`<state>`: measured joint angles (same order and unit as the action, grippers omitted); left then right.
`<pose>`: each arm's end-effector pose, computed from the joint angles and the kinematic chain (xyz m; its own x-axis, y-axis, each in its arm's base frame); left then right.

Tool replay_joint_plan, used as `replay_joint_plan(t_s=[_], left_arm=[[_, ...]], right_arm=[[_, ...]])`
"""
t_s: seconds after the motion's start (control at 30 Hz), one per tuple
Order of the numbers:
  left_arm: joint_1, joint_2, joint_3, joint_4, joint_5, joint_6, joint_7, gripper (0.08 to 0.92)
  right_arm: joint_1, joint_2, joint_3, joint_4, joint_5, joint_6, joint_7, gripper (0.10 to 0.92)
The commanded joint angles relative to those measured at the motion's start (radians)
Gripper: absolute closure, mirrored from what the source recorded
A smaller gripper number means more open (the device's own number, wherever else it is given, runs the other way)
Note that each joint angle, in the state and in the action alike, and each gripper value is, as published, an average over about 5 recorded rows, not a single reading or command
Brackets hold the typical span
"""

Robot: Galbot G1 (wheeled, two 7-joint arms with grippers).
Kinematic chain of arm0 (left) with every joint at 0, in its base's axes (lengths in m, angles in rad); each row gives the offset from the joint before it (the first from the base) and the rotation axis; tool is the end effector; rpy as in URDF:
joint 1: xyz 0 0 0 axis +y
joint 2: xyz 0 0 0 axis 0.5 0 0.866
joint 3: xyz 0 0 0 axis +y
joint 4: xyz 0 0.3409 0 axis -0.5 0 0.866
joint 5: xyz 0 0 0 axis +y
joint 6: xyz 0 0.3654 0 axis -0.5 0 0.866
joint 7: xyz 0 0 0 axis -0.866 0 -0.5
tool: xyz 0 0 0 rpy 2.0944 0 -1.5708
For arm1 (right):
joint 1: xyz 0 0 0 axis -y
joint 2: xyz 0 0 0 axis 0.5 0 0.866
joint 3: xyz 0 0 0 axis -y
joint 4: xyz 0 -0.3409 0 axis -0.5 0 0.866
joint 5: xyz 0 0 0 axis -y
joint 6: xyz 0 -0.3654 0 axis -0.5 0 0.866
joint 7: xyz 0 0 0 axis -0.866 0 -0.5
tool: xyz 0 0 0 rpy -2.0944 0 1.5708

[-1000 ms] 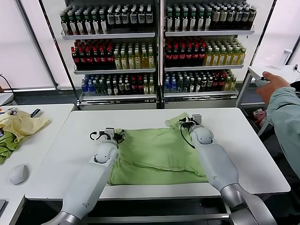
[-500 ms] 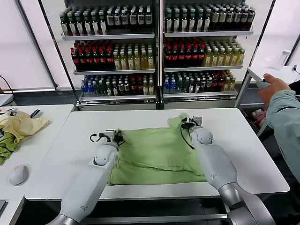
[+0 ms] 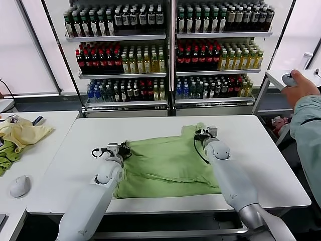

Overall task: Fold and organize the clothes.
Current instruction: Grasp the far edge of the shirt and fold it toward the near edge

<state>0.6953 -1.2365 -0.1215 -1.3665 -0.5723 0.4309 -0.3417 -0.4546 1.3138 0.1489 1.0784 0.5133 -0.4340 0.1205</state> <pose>0.4601 0.0039 -0.2977 -0.9048 -0.0097 0.4258 -0.0095 1.0000 0.0026 0.5427 -0.0166 -0.2696 -0.9033 -0.0976 0.4177 -0.0839 0.9952 0.0511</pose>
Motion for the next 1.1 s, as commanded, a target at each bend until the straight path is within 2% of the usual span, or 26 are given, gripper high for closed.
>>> replay_joint_plan(t_s=[0.03, 0.37, 0.67, 0.9, 1.1], left_arm=[[0.093, 0.049, -0.035, -0.218, -0.045, -0.044, 0.000, 0.903], [0.241, 0.088, -0.084, -0.424, -0.076, -0.011, 0.005, 0.903], [0.392, 0.109, -0.119, -0.545, -0.048, 0.025, 0.021, 0.903], [0.484, 0.124, -0.137, -0.579, 0.044, 0.065, 0.048, 0.903], [0.498, 0.130, -0.127, -0.561, 0.159, 0.114, 0.081, 0.903]], right_arm=[[-0.137, -0.082, 0.024, 0.314, 0.034, 0.008, 0.012, 0.907], [-0.385, -0.161, 0.123, 0.652, 0.039, -0.014, 0.031, 0.907], [-0.640, -0.185, 0.258, 0.868, 0.022, -0.038, 0.051, 0.907], [-0.792, -0.174, 0.331, 0.959, -0.025, -0.053, 0.068, 0.907], [-0.814, -0.149, 0.317, 0.932, -0.080, -0.081, 0.095, 0.907]])
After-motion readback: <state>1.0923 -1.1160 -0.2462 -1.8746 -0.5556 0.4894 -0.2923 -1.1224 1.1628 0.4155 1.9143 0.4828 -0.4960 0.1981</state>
